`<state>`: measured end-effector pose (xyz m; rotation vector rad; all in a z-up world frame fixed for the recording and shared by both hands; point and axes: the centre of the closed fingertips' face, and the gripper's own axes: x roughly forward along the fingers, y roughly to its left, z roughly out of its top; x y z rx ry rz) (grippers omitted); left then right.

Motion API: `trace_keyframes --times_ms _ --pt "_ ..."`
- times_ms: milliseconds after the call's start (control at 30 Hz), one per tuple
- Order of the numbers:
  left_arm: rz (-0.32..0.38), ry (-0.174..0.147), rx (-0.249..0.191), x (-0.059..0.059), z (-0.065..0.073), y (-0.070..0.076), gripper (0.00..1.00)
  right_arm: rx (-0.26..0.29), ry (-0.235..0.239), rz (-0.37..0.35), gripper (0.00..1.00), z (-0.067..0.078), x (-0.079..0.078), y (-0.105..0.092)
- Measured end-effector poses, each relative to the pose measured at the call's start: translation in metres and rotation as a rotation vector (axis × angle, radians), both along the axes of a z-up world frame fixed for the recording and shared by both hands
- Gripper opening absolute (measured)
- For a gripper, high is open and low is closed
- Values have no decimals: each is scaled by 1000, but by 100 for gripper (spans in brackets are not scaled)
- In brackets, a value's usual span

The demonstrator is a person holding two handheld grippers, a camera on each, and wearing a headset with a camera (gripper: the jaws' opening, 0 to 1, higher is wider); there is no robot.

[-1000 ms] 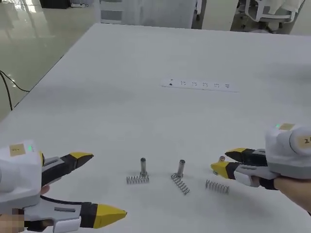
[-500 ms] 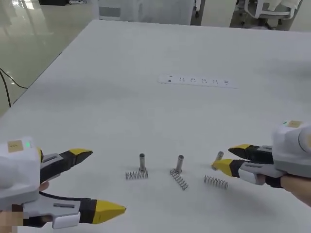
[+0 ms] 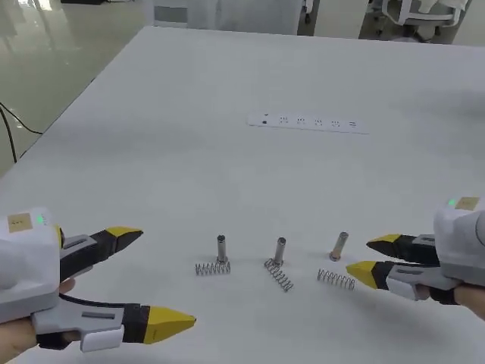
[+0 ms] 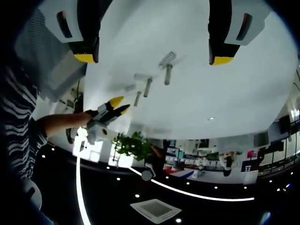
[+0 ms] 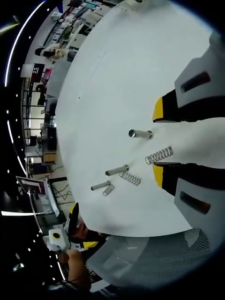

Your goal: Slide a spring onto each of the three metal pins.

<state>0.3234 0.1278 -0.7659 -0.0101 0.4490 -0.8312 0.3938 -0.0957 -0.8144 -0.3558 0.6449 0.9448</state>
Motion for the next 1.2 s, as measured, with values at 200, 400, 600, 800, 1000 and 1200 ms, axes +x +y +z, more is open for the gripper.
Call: trace_keyframes --times_ms 200,400,600,800,1000,1200 --pt "0 3 5 -2 -2 1 95 -75 -20 83 30 -5 -4 2" --pt "-1 4 10 -3 -2 2 94 -113 -32 146 28 -8 -8 7" --pt "4 5 12 -3 -2 3 94 -172 -48 199 24 -16 -10 10" --pt "3 8 15 -5 -2 3 94 -192 -45 236 22 -22 -12 16" --pt "3 11 22 -7 -1 5 94 -223 -31 257 19 -32 -13 17" --pt "0 15 17 -9 -1 5 94 -250 -31 272 16 -38 -13 14"
